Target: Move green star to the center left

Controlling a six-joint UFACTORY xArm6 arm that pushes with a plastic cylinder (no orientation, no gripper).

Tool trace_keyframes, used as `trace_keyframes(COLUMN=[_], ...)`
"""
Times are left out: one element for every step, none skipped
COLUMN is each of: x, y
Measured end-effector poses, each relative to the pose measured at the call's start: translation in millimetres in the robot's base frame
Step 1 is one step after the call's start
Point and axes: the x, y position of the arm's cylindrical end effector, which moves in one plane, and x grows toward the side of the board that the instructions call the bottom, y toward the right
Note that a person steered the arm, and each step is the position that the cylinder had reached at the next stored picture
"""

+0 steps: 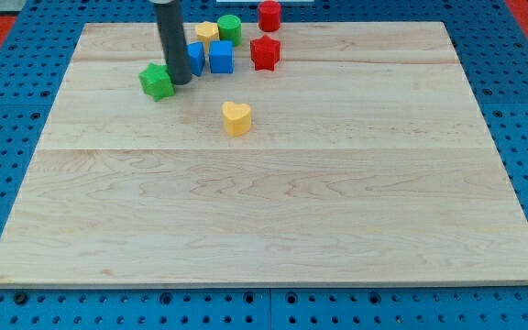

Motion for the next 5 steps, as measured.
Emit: trace_keyframes(x=[-8.3,-20.5,-10.0,24.7,30.8], y=[-34.9,-54.8,-74.4,-66.2,-83.7])
